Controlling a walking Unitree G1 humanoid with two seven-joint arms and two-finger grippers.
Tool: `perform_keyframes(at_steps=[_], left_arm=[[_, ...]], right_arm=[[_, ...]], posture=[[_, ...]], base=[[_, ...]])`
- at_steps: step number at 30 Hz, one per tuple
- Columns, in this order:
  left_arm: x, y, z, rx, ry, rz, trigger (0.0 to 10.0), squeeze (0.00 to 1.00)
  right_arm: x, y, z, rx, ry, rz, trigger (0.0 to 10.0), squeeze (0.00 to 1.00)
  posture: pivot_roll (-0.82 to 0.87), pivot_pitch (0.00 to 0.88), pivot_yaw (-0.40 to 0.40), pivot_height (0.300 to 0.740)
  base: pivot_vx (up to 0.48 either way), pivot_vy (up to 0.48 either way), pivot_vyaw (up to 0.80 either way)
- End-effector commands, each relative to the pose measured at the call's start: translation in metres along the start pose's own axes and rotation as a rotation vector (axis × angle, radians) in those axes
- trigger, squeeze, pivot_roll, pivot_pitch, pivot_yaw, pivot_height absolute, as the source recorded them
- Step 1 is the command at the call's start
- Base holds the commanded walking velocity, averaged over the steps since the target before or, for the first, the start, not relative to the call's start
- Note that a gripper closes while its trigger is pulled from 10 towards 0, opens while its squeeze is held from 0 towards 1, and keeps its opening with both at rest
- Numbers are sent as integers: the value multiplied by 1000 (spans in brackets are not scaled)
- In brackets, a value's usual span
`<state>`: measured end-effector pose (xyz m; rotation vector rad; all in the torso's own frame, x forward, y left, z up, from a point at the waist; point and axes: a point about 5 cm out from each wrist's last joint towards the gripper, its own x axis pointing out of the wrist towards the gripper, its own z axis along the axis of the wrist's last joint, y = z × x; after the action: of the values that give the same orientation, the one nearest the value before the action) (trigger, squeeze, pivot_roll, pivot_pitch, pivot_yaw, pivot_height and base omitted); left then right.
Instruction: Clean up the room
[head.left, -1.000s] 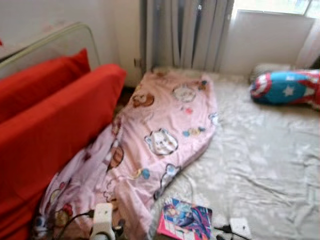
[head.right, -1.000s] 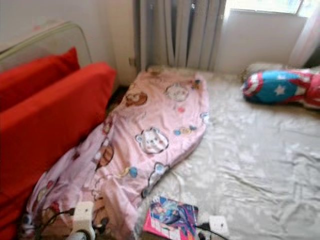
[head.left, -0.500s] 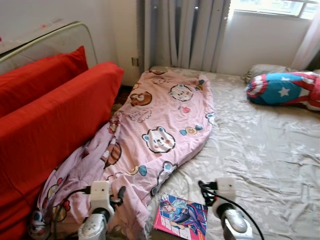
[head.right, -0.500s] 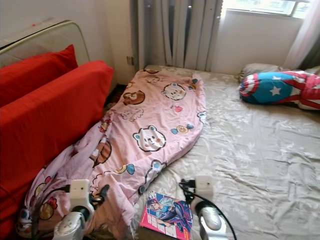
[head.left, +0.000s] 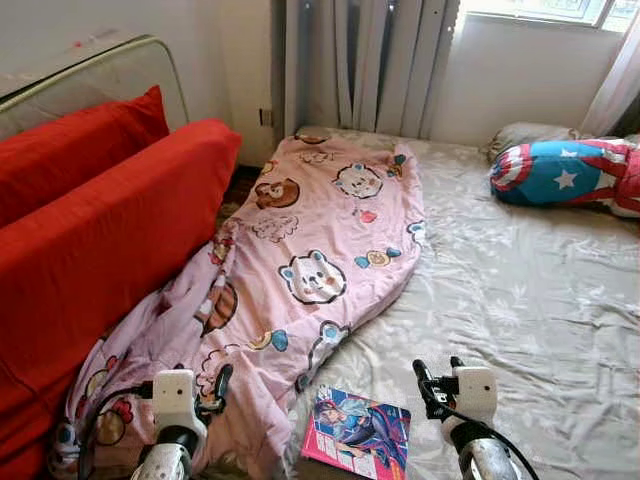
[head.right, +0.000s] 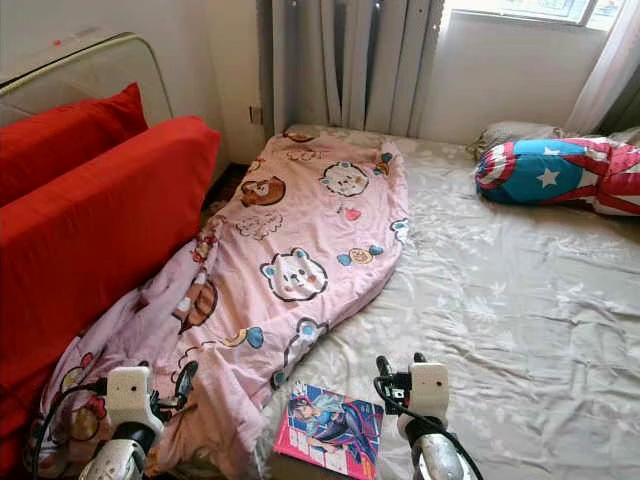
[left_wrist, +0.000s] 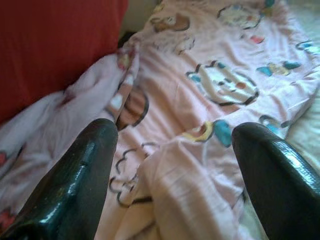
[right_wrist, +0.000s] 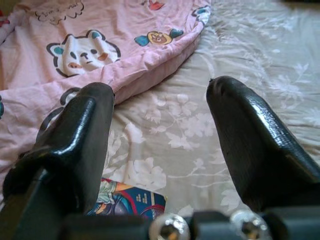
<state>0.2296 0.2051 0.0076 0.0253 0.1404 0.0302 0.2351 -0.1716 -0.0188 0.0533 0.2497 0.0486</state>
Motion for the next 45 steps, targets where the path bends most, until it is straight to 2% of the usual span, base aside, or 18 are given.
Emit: perform_keyframes(at_steps=[1,3,6,10,14,19,31,36,45], left_arm=[[0,-2,1,-20,-1,4,10000,0],[4,-5,4,-29,-8,15,10000,0],[5,-10,6,-38,-10,-1,10000,0],[7,-14,8,-40,-14,-3,10000,0],[8,-14,10,-40,-12,0,10000,0],[8,-13,11,-37,-11,2,10000,0],[9,-10,12,-29,0,17,10000,0],[9,-10,12,-33,3,21,10000,0],[10,-12,13,-34,3,21,10000,0]], right_arm=[[-1,-1,2,0,-21,-11,10000,0],[0,-4,3,12,-24,-47,10000,0],[3,-2,8,1,-36,-25,10000,0],[4,-3,5,-14,9,-34,10000,0],[5,-5,6,-14,8,-44,10000,0],[4,-3,7,-8,-9,-39,10000,0],[7,4,0,-2,51,-37,10000,0],[7,4,1,-7,42,-29,10000,0],[5,7,-1,3,41,-14,10000,0]], posture=[[16,0,-72,740],[14,0,-73,740],[9,0,-72,740],[5,0,-72,735],[7,0,-76,705],[10,0,-78,705],[11,0,-74,705],[9,0,-74,676],[10,0,-74,676]], base=[[0,0,0],[0,0,0],[0,0,0],[0,0,0],[0,0,0],[0,0,0],[0,0,0],[0,0,0],[0,0,0]])
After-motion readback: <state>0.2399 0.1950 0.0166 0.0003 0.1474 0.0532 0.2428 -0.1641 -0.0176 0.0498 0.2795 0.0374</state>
